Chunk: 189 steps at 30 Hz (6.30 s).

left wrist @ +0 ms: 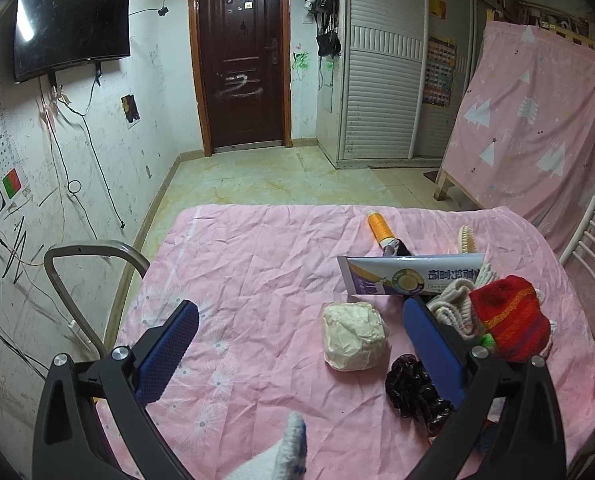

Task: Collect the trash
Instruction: 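Close the right gripper on the red knit sock, then carry the red sock to the yellow bucket and open the right gripper, then move both tools back over the clutter on the bed, then grasp the white crumpled paper with right gripper while left grasps black bag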

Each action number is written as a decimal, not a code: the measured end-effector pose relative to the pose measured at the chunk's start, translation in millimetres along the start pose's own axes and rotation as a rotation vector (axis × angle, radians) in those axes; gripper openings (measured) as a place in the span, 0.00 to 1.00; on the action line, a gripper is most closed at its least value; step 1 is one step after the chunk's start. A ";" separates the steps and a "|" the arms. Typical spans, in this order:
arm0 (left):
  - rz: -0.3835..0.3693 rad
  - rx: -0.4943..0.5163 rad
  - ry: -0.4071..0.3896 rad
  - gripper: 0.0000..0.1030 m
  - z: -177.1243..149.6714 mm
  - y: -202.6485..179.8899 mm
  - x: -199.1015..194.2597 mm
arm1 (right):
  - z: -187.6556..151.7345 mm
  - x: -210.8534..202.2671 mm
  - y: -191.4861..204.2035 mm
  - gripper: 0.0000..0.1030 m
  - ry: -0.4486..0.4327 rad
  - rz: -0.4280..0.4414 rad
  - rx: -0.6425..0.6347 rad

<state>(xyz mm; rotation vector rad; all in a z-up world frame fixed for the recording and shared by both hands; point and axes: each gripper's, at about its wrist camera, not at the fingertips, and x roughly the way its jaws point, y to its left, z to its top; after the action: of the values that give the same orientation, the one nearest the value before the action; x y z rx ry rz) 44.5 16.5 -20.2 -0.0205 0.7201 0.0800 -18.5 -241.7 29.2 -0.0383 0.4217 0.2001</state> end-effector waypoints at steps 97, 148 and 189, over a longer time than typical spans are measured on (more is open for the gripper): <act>-0.646 0.478 0.163 0.53 7.5 -452.6 -3.3 | -110.6 -1.5 -313.5 0.53 0.124 -0.238 0.457; -0.357 0.228 -0.045 0.72 23.8 -78.1 -78.0 | -27.2 37.1 -36.3 0.71 0.197 0.181 0.097; -0.403 0.145 0.178 0.72 -30.0 -28.4 12.3 | -34.1 21.3 63.1 0.21 0.220 0.351 -0.055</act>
<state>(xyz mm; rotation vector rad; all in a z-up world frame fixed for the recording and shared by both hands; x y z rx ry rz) 36.3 -12.4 -51.1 -0.0336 0.8861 -0.3635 -25.9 -178.6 -10.3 -0.0398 0.6416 0.5570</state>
